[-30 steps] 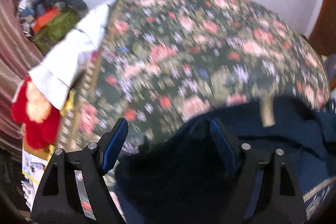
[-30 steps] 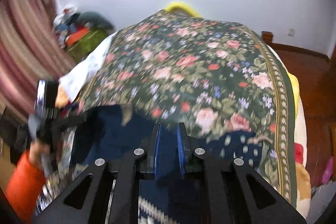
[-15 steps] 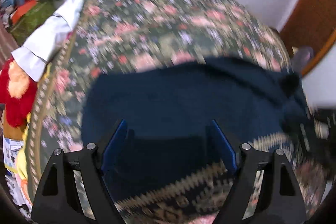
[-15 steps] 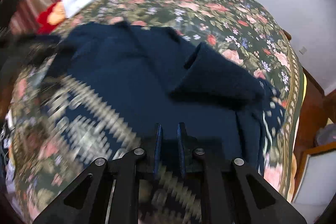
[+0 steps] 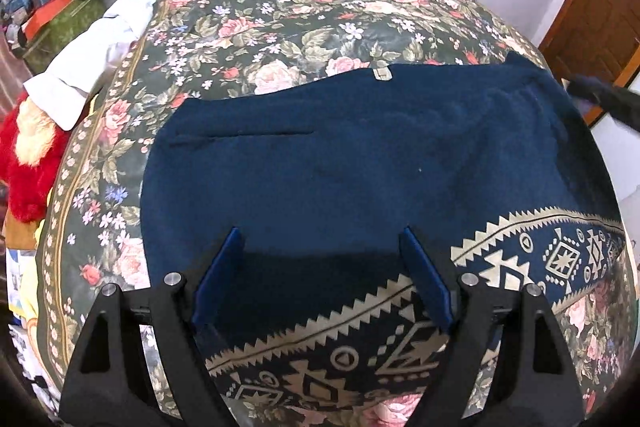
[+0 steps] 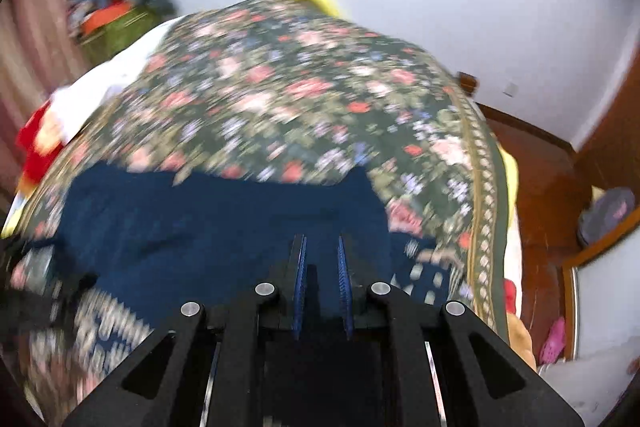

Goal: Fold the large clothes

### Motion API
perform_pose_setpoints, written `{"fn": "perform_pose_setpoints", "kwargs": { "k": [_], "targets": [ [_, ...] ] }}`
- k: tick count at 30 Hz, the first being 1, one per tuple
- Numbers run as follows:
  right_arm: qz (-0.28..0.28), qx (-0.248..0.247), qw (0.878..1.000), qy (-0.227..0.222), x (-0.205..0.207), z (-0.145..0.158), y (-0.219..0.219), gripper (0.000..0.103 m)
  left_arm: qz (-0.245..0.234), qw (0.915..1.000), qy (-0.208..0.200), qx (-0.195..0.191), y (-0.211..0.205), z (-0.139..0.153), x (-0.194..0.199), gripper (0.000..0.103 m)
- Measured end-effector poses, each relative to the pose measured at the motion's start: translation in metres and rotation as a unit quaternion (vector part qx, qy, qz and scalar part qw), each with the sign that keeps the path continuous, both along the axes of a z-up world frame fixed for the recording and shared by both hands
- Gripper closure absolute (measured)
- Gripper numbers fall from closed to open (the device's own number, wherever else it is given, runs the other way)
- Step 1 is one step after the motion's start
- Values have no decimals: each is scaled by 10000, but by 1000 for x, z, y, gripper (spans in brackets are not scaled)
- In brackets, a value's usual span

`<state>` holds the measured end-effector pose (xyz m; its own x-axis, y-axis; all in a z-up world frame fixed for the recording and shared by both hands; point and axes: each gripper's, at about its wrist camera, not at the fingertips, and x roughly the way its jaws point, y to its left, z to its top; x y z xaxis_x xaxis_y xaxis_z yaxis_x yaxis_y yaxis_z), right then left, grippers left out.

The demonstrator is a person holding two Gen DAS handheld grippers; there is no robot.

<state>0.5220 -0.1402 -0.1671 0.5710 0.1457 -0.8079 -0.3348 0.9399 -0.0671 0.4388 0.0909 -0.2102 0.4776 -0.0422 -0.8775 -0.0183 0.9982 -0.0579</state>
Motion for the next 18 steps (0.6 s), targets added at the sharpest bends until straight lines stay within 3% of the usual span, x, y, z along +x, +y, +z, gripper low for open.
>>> {"fn": "perform_pose_setpoints", "kwargs": {
  "k": [3, 7, 12, 18],
  "targets": [
    [519, -232, 9983, 107, -38, 1, 8, 92, 41, 9999, -110, -31, 2, 5, -11, 21],
    [798, -351, 9959, 256, -73, -9, 12, 92, 110, 9998, -118, -109, 8, 7, -28, 21],
    [678, -290, 9952, 642, -85, -39, 11, 92, 283, 9993, -191, -171, 23, 10, -52, 21],
    [222, -768, 9955, 507, -79, -69, 9, 92, 1016, 9939, -334, -253, 64, 1, -94, 21]
  ]
}}
